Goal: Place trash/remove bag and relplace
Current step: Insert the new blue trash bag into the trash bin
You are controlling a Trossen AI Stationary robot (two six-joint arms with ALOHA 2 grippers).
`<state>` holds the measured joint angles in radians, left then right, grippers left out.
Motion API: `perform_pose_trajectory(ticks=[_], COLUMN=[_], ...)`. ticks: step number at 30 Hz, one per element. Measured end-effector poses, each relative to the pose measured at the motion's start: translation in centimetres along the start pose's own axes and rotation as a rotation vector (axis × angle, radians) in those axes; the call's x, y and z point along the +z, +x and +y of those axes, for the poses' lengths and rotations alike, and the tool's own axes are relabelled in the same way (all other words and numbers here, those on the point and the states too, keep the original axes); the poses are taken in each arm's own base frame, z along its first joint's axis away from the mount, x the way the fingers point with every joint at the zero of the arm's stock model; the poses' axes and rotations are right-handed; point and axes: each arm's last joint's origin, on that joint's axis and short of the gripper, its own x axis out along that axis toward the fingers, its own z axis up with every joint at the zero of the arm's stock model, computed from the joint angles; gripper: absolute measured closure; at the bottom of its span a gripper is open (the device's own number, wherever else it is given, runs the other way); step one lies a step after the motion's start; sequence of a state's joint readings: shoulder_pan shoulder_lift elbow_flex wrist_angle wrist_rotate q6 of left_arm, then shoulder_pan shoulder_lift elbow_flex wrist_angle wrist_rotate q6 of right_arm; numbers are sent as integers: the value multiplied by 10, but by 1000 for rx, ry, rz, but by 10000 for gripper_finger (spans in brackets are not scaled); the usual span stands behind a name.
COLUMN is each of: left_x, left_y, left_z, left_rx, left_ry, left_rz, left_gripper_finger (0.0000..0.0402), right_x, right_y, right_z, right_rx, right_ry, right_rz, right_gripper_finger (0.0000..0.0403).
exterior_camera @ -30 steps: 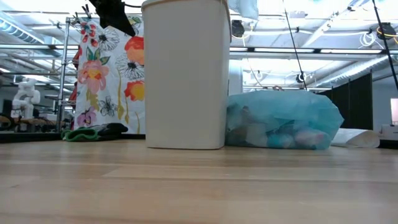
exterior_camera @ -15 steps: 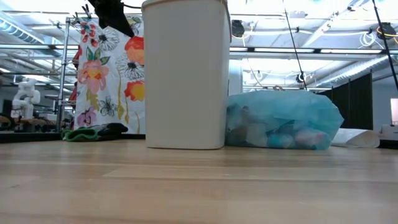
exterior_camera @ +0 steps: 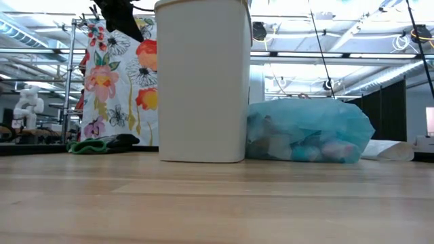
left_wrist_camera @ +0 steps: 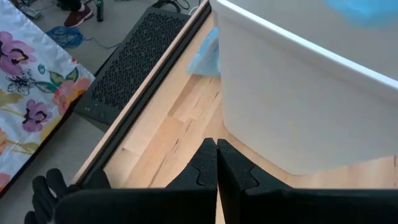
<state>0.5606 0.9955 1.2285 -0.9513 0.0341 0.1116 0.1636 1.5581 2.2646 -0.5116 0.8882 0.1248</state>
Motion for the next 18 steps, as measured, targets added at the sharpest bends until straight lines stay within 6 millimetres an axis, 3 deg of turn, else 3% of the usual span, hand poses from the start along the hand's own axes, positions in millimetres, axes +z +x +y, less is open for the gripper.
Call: perform_pose_trajectory(ticks=[8, 13, 18], left_x=[-1, -1, -1], left_y=[0, 0, 0], left_z=[0, 0, 0], left_rx=[-1, -1, -4], left_ry=[-1, -2, -2], left_rz=[6, 9, 6], left_gripper_finger=[401, 401, 401], right_x=[-18, -46, -79], right_y=[-1, -2, 12], right_z=[-1, -3, 6], right_rx=[57, 74, 91], right_ry=[-93, -111, -140], right_rz=[151, 359, 492], right_gripper_finger=[403, 403, 403])
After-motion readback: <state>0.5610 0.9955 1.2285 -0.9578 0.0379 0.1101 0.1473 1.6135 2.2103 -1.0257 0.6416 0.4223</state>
